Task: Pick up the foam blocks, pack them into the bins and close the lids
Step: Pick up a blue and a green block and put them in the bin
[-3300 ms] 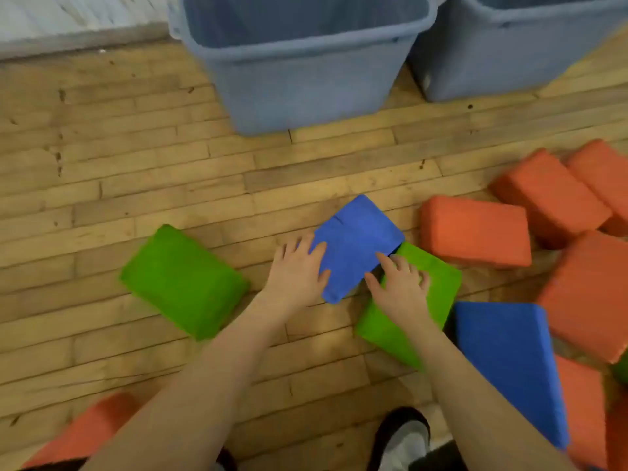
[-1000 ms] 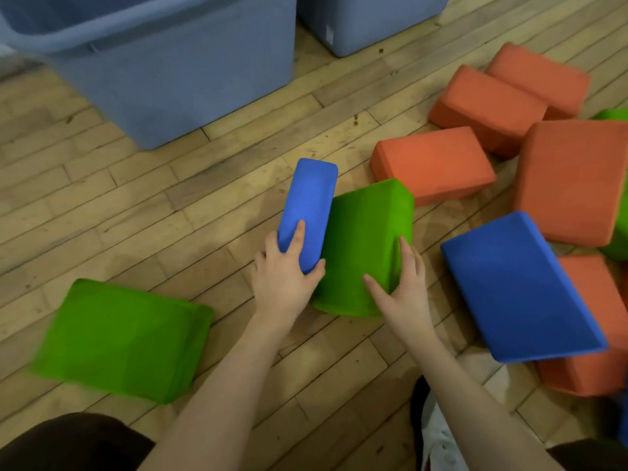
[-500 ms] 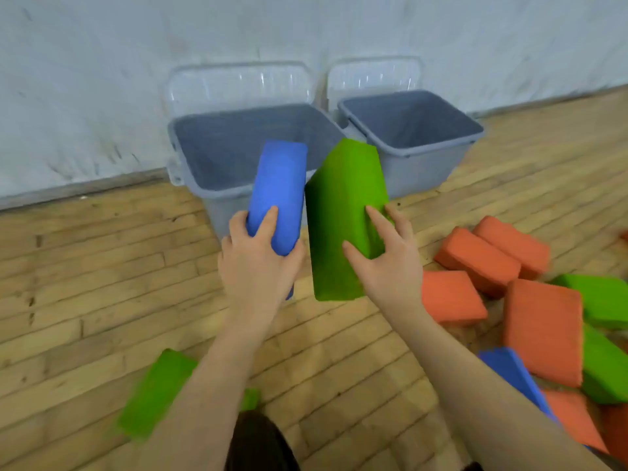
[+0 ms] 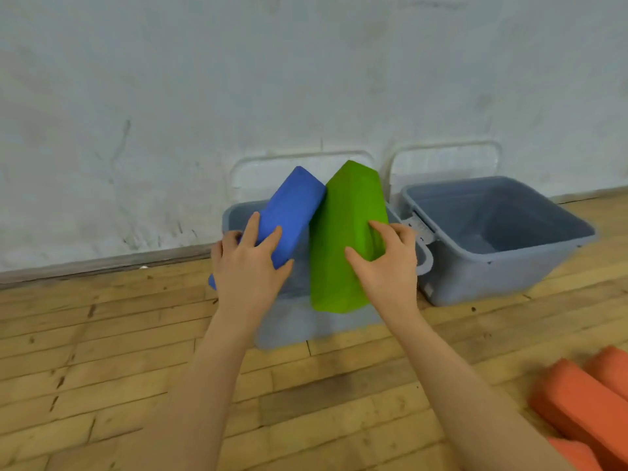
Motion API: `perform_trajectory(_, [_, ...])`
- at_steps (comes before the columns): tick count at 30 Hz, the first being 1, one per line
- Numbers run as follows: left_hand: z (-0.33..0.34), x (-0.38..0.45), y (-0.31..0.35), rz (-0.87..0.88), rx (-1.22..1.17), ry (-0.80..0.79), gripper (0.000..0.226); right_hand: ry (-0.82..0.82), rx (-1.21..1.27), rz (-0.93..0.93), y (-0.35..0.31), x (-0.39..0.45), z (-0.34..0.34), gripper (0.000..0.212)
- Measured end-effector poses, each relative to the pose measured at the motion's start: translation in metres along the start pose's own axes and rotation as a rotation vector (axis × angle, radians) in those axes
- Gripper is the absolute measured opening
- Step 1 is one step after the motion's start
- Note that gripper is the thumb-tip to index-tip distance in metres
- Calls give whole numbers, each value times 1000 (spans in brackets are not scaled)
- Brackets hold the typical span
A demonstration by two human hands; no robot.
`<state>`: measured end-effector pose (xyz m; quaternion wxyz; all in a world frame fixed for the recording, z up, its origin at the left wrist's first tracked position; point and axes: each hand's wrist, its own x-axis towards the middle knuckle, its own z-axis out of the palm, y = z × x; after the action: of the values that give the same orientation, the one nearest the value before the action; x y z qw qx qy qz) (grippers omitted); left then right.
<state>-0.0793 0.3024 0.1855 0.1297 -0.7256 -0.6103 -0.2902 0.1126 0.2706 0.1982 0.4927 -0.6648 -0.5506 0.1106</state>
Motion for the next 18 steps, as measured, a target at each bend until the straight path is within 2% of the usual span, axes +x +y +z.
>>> perform_trajectory(3, [37,24,-12,0,87,9,47,-80,93,14,19,31,41,55])
perform_trajectory(6, [59,19,-15,-58,102,-146,54,-269,-32,-37,44,31,75,56])
perform_trajectory(8, [65,-1,-19,-75,79,-203,55,-311,-85,-113,59,15,85,54])
perform_trajectory(12, [51,-45,-31,-149,12,-233,48,-363,-74,-218,61,-26,91,48])
perform_trajectory(18, [3,-116,-64,-264,-79,-282,40,-465,-71,-245,33,-101,97,38])
